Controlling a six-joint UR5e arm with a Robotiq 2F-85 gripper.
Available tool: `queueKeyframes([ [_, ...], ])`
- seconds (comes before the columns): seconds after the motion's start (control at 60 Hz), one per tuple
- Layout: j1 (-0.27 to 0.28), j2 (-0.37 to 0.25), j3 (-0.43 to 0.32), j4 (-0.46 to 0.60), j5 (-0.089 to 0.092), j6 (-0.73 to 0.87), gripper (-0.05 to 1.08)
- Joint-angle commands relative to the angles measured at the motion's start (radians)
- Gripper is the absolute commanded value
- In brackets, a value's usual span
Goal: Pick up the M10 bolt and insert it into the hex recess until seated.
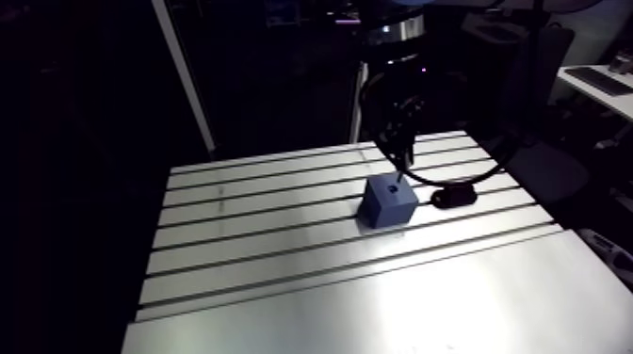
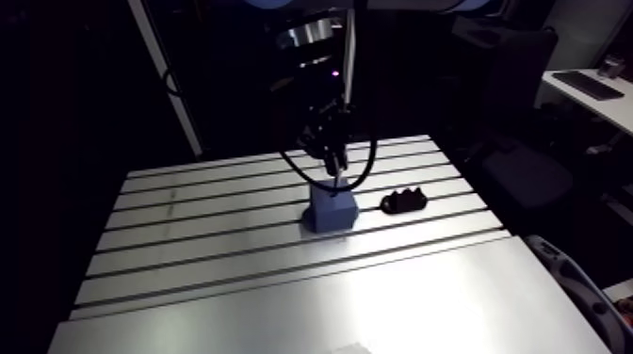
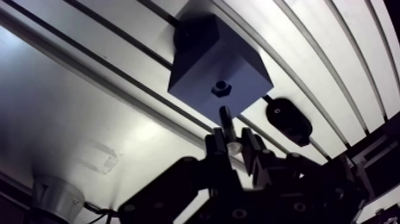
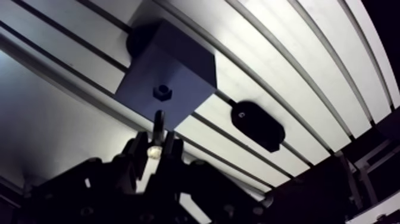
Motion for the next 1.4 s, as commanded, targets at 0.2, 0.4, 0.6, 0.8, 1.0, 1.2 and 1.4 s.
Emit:
queueKeyframes([
  [0.2,0.005,-0.001,0.003,-0.003,-0.036,-0.003,1.07],
  [0.4,0.014,0.002,0.012,-0.013,-0.034,-0.001,1.07],
  [0.6,0.017,0.008,0.021,-0.034,-0.033,-0.001,1.07],
  [0.8,0.019,0.008,0.018,-0.034,-0.031,-0.001,1.07],
  [1.0,0.019,0.012,0.018,-0.035,-0.03,0.0,1.07],
  [1.2,0.019,0.022,0.013,-0.04,-0.028,0.0,1.07],
  [1.4,0.02,0.023,0.012,-0.04,-0.028,0.0,1.07],
])
